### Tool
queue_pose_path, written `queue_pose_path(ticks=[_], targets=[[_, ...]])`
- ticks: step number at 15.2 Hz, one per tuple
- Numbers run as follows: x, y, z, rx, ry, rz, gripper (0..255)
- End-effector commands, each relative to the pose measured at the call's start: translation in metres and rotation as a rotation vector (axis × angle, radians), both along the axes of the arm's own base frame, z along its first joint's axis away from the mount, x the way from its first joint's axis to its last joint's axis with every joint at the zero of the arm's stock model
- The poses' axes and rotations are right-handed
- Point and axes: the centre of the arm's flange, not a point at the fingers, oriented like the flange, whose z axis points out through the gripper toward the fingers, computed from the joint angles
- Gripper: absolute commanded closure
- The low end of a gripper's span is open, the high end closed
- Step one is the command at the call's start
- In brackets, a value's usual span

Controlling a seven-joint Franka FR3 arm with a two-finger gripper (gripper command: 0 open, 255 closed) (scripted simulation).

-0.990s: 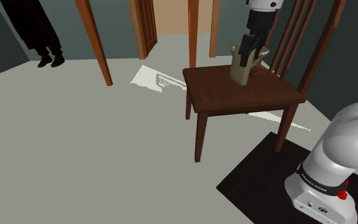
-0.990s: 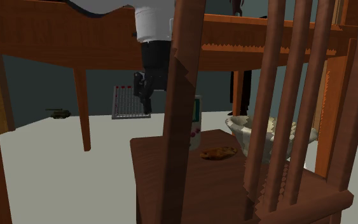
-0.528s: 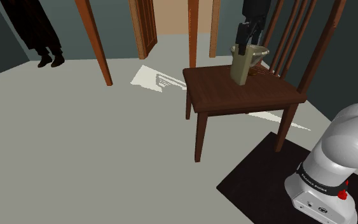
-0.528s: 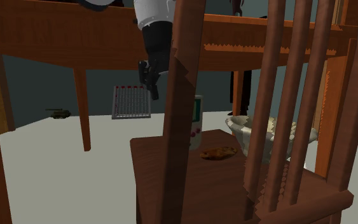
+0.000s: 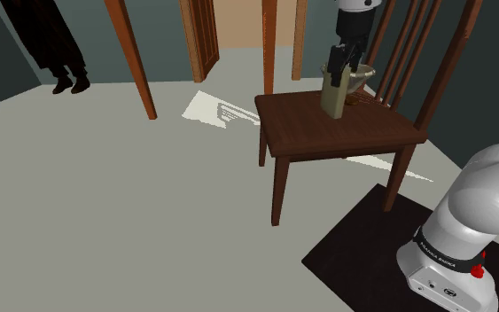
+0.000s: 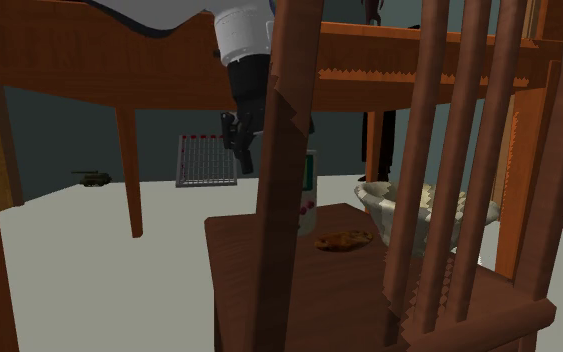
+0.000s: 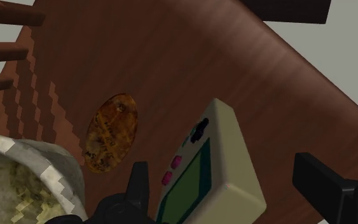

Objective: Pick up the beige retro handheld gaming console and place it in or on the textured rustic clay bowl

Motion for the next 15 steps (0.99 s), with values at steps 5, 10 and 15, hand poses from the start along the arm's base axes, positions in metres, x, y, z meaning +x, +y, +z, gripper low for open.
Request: queue_pose_path(ticks=[5,10,15], targets=[[0.0,-0.0001,-0.0003,0.0,0.0,0.0,255],[0.0,0.0,-0.0004,0.0,0.0,0.0,255],[0.0,-0.0001,0.005,0.0,0.0,0.0,255]])
